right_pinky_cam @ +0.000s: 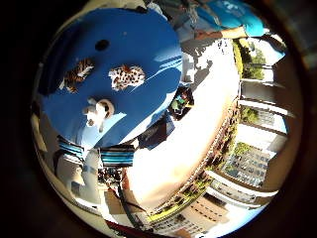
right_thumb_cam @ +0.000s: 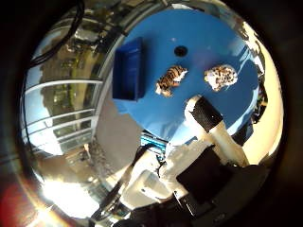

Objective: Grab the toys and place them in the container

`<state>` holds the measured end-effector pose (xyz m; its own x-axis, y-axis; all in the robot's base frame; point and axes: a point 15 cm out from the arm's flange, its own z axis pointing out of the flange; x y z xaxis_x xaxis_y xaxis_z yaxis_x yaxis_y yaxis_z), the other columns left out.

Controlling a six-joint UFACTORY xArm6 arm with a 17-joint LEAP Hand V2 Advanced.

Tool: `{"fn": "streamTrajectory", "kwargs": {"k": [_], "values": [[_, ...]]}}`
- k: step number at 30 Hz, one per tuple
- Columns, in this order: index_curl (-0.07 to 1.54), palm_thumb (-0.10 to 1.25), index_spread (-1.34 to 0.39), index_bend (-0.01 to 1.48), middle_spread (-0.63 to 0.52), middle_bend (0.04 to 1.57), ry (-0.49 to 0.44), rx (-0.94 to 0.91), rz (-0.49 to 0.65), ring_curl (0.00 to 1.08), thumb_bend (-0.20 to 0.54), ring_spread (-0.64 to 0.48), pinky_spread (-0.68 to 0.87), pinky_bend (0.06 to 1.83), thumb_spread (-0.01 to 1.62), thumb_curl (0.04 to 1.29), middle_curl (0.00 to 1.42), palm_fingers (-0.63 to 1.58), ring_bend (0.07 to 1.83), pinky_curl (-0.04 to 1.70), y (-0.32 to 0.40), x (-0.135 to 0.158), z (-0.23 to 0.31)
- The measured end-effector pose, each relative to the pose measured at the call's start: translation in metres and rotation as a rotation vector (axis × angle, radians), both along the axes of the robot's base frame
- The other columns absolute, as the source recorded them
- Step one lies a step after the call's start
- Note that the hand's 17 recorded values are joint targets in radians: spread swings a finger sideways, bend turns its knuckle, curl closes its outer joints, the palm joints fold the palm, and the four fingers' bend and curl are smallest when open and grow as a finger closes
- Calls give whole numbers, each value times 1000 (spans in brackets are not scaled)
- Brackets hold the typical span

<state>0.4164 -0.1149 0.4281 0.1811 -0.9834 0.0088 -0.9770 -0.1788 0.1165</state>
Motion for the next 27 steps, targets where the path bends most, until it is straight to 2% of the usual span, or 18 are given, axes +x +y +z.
{"fn": "streamTrajectory", "kwargs": {"k": [6,9,17,27], "values": [[309,749,-211,176,30,166,20,2,12,326,-21,258,405,416,1174,383,299,119,224,278,-23,11,-22],[306,747,-217,174,24,165,23,0,9,329,-25,257,405,417,1163,391,300,116,229,276,-32,26,-41],[297,709,-216,170,20,167,48,-13,12,334,-33,248,405,418,1126,409,302,126,252,270,-59,77,-124],[289,708,-195,171,12,168,124,-61,20,334,-28,242,396,428,1107,421,307,140,265,267,-81,102,-215]]}}
